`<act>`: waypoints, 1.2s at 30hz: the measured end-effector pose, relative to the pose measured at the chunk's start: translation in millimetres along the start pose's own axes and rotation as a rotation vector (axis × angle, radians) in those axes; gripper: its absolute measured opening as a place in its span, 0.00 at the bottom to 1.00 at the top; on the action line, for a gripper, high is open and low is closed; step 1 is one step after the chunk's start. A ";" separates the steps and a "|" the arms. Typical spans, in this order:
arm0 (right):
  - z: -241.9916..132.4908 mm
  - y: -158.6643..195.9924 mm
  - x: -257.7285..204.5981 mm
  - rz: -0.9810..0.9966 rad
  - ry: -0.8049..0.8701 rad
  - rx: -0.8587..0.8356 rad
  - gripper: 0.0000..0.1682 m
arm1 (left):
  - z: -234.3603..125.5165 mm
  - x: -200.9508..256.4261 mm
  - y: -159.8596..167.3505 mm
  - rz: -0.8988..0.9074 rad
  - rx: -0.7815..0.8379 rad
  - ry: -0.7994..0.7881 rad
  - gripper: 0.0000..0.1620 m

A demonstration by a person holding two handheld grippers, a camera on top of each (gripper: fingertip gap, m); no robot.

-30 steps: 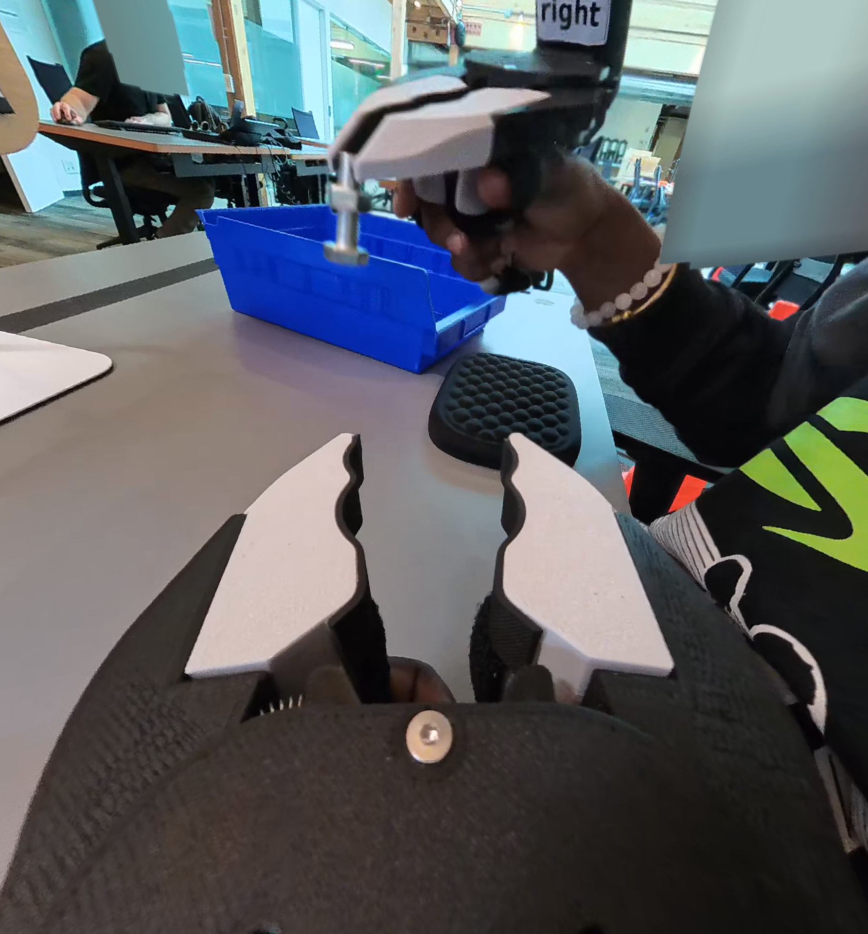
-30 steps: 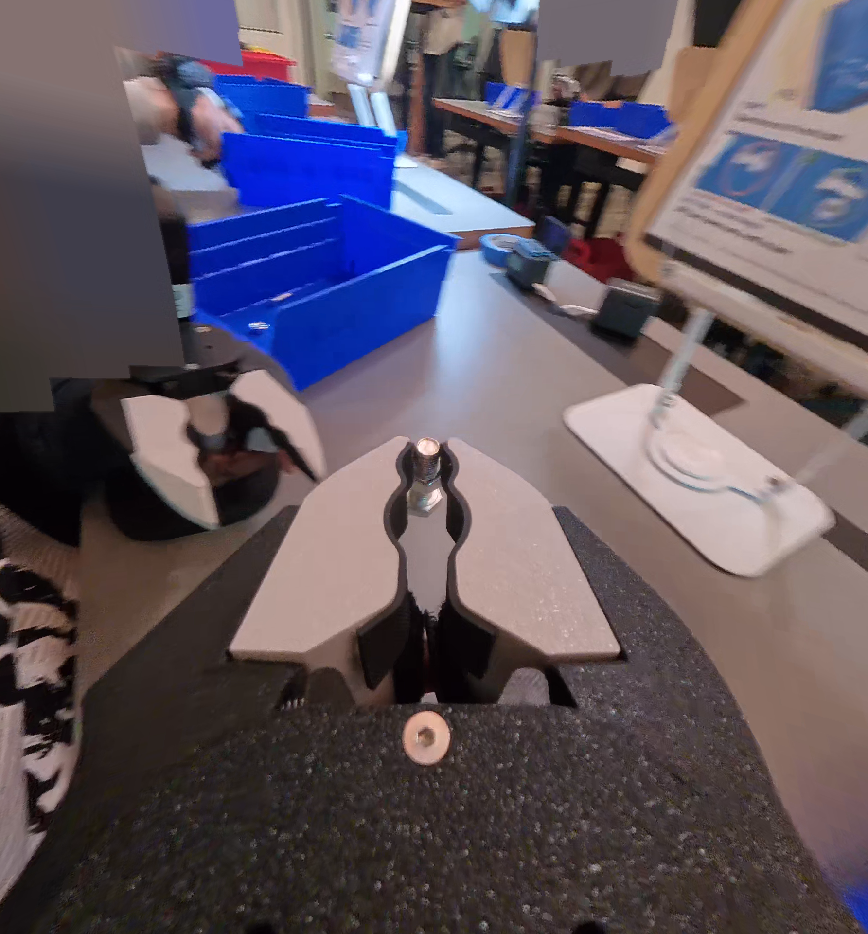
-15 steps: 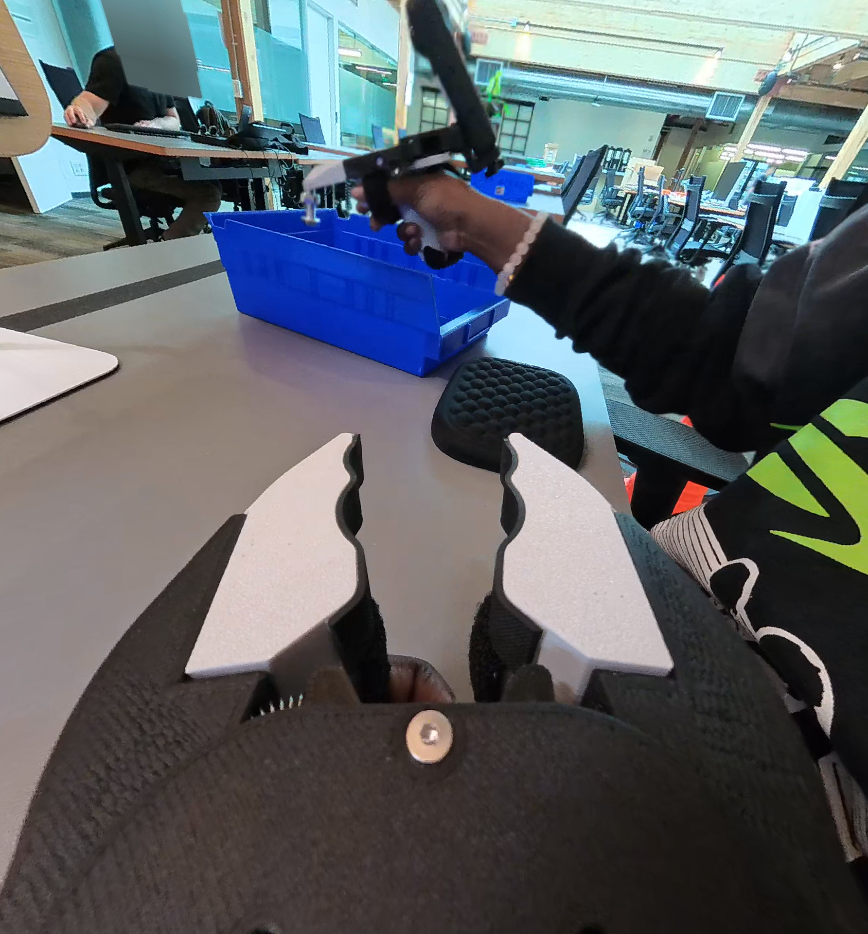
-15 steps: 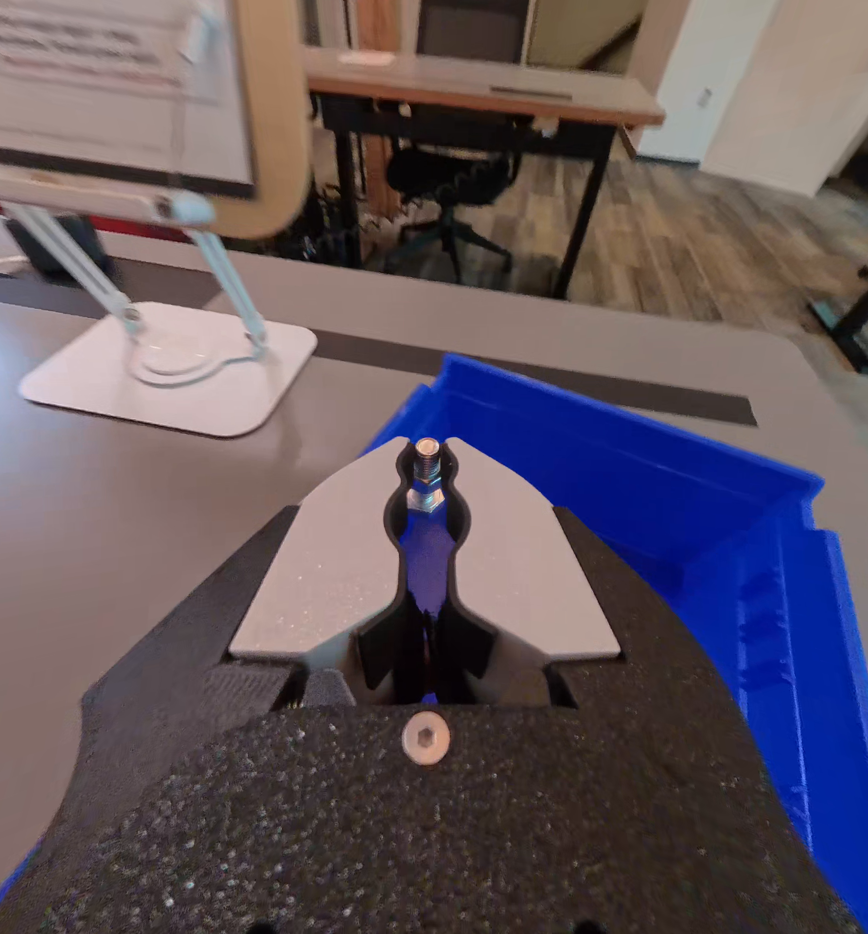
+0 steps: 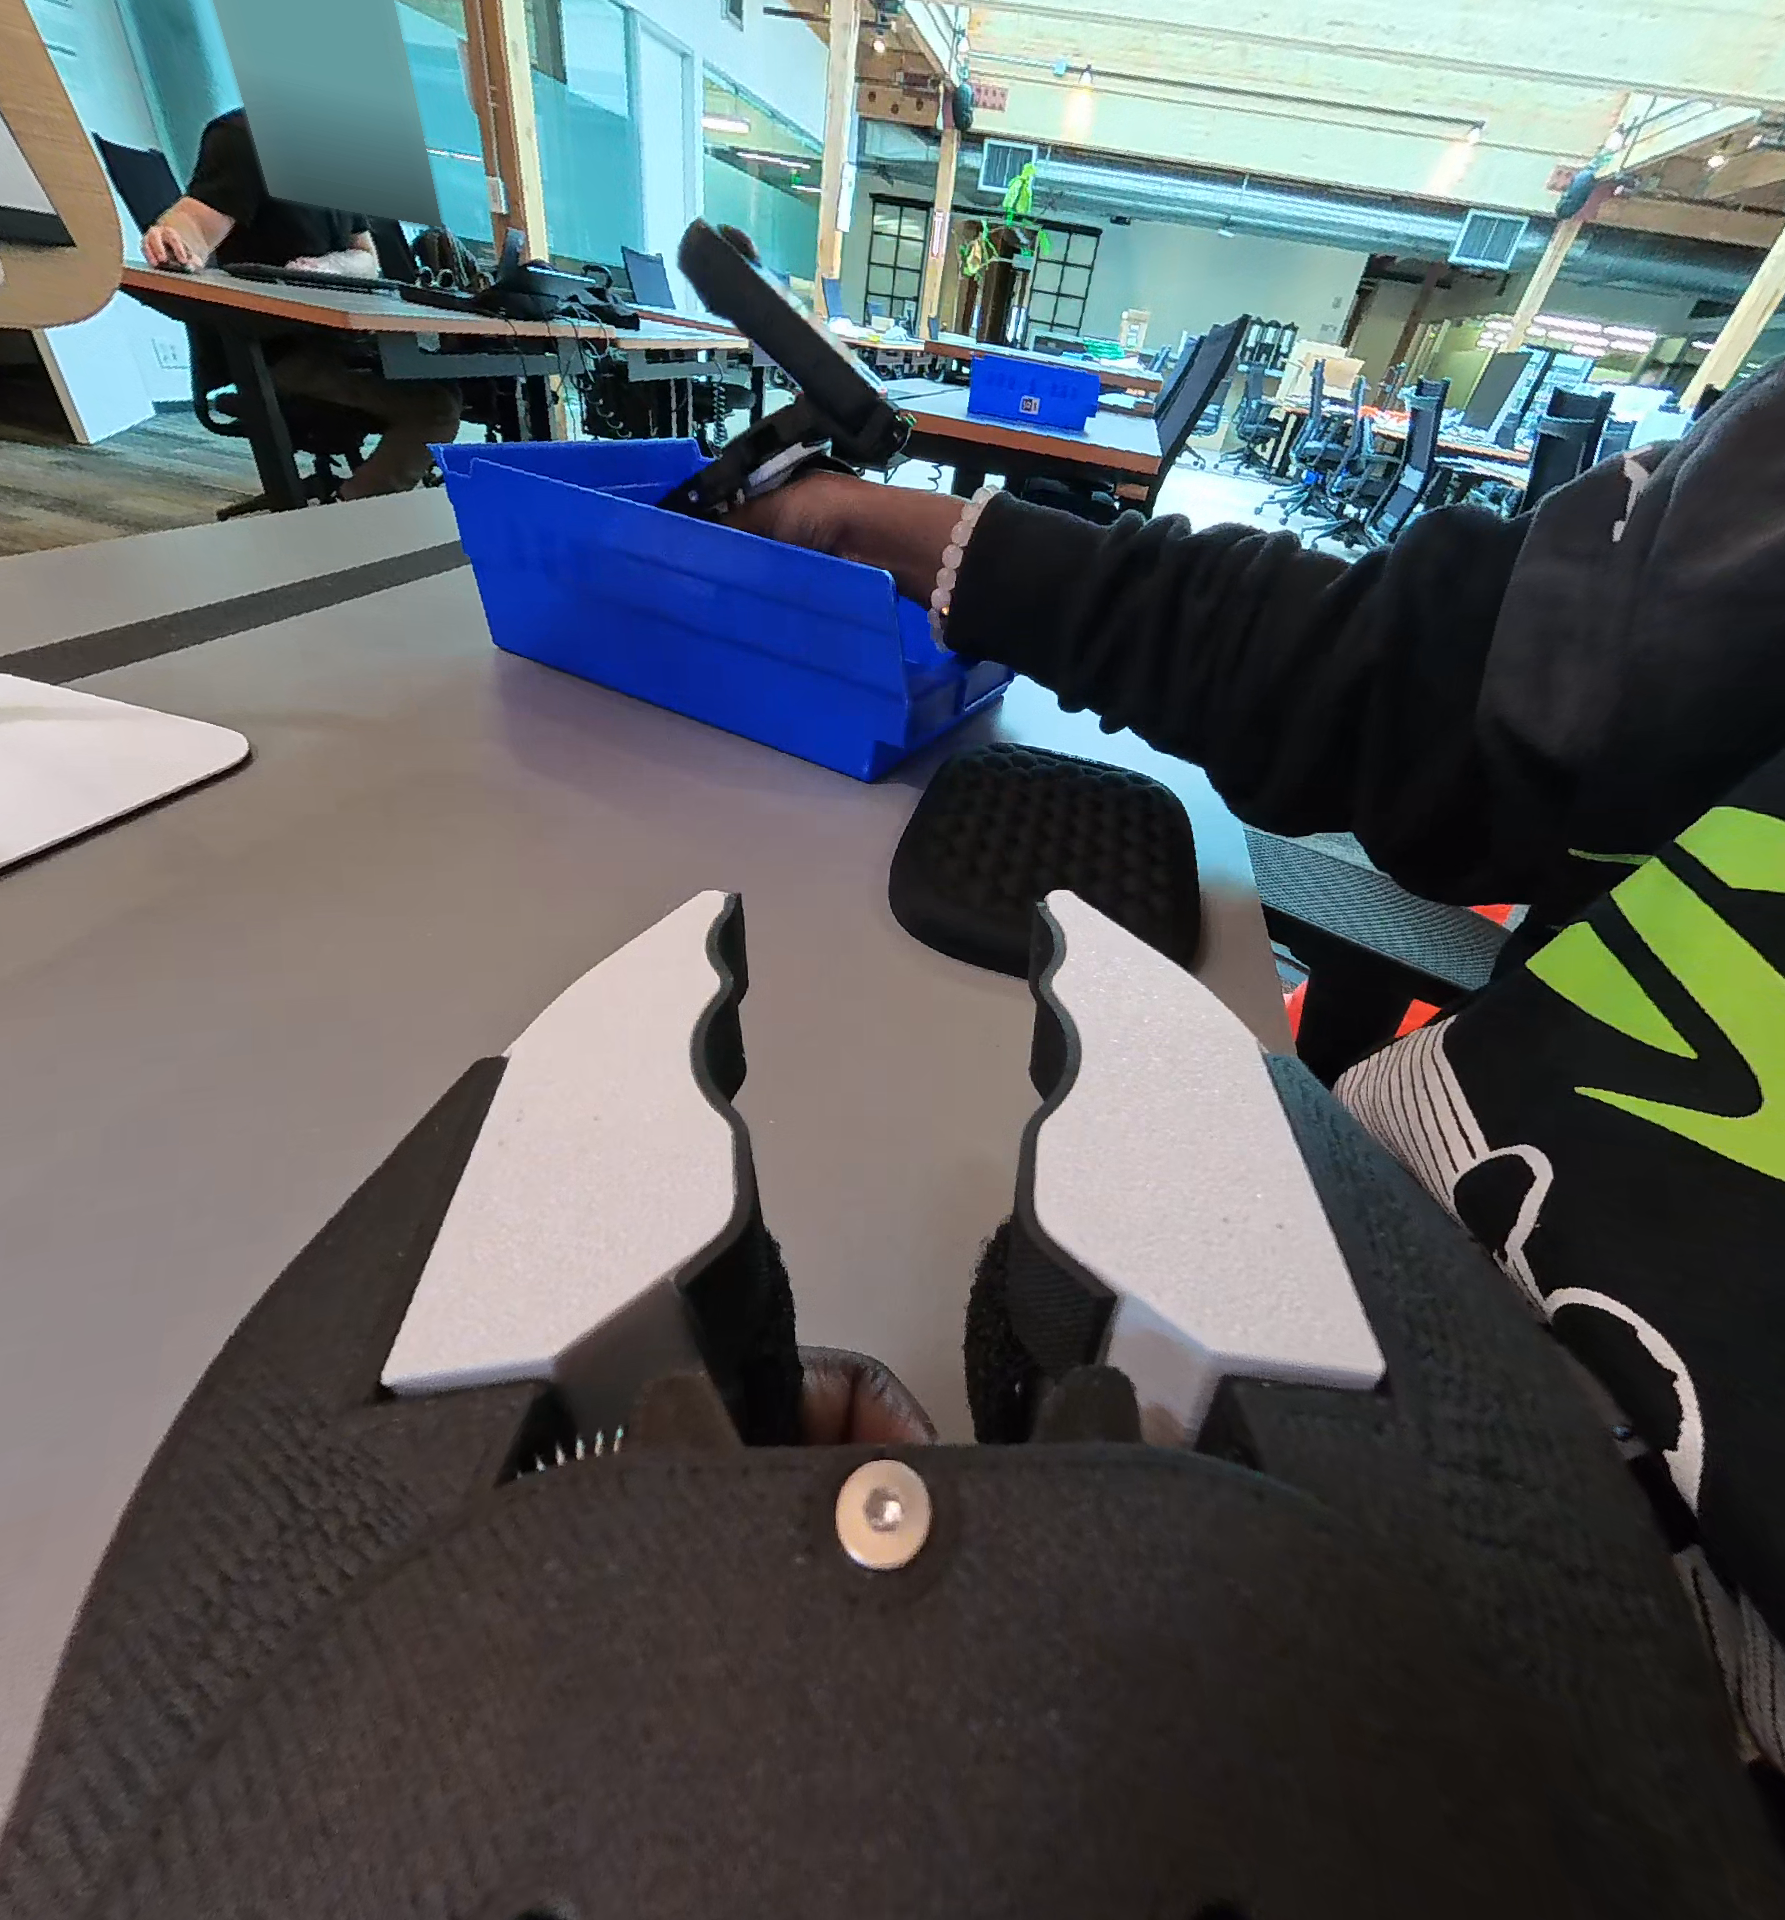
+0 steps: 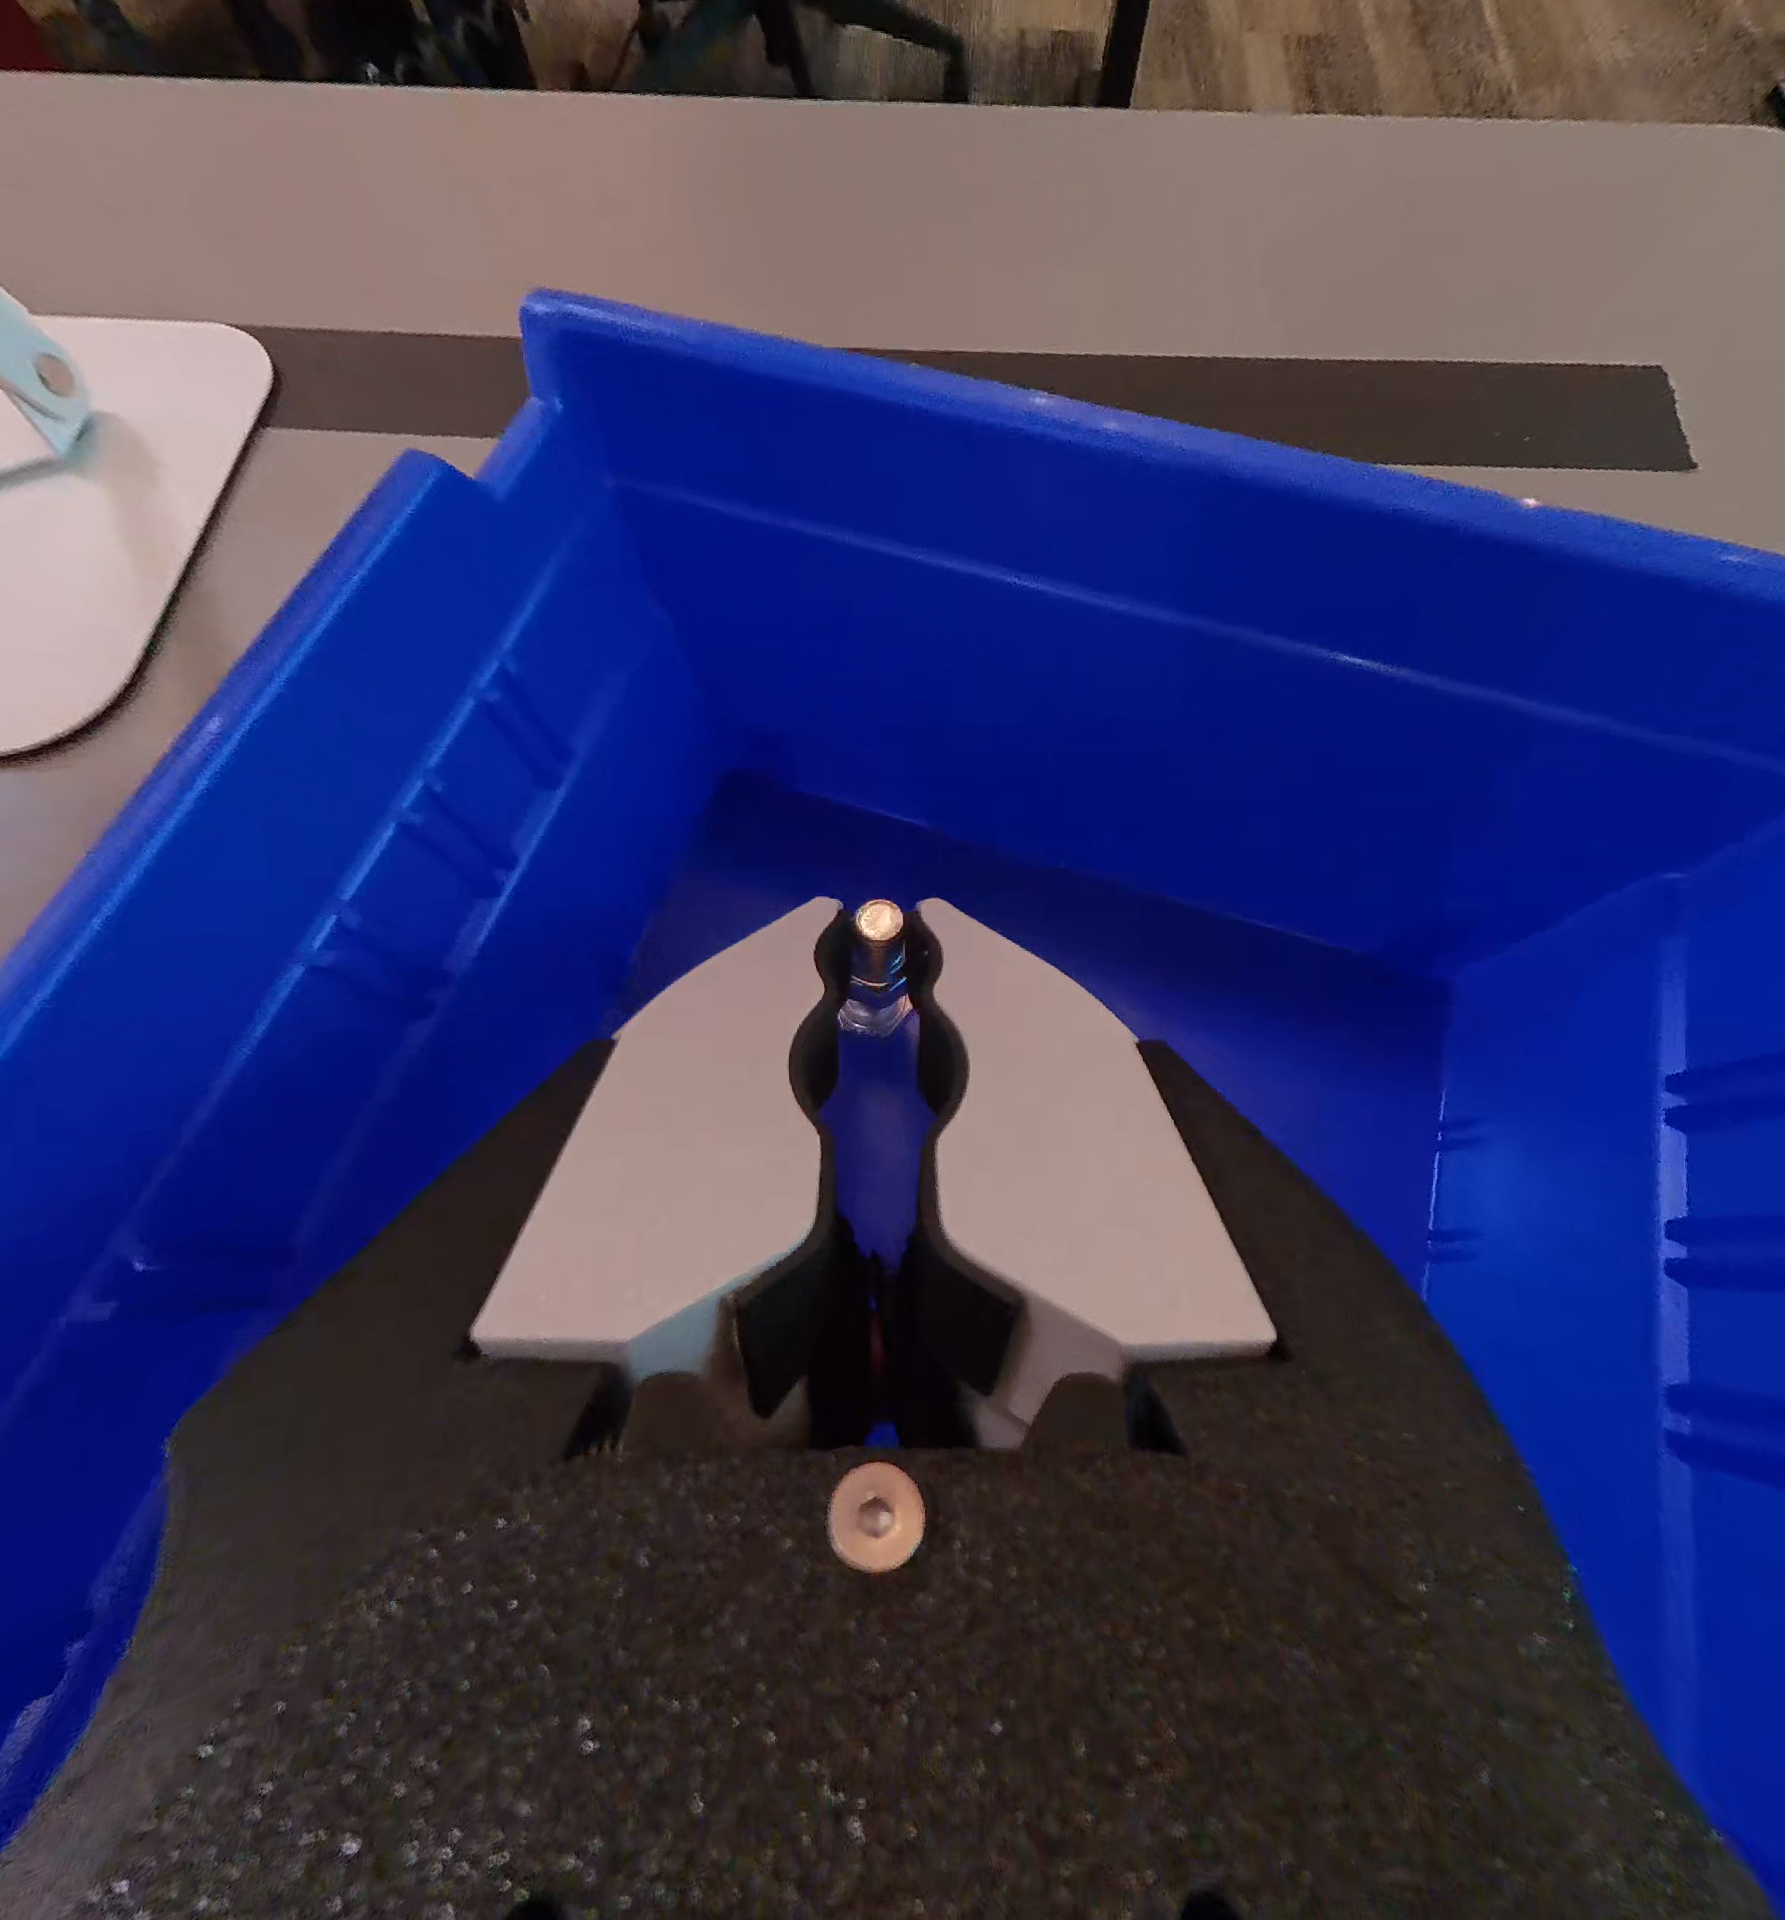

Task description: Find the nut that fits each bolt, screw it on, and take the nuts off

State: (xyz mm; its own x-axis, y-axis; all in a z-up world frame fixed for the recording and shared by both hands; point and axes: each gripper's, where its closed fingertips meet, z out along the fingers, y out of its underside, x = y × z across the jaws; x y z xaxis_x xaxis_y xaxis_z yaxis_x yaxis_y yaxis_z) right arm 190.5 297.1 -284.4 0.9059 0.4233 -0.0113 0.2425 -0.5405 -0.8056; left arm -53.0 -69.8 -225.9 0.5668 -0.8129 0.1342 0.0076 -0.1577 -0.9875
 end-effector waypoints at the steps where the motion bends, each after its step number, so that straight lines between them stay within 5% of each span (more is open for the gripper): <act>1: 0.2 1.2 0.5 -0.005 0.005 -0.006 0.06 | 0.0 0.1 0.1 0.001 0.000 0.000 0.33; 14: -12.4 -2.6 -0.9 -0.020 0.031 0.021 0.08 | -0.6 1.2 -0.8 0.011 0.003 0.002 0.32; 21: -110.1 -53.9 -64.8 0.003 -0.110 0.433 0.23 | -3.0 0.8 -6.4 0.043 0.029 -0.030 0.32; 27: -191.3 -45.0 -150.1 -0.033 -0.335 0.647 0.23 | -8.3 3.4 -11.3 0.076 -0.004 -0.081 0.32; 36: -223.5 17.1 -220.1 -0.204 -0.508 0.742 0.19 | -111.7 -67.4 -58.4 -0.007 -0.103 -0.440 0.30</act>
State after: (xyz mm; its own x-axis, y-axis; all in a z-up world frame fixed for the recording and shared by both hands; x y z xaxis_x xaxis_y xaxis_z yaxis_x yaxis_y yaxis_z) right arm 72.8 32.2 -163.3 0.5662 0.8224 0.0557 -0.0631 0.1106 -0.9919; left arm -183.7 -68.4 -168.1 0.8634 -0.4995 0.0706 -0.0567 -0.2351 -0.9703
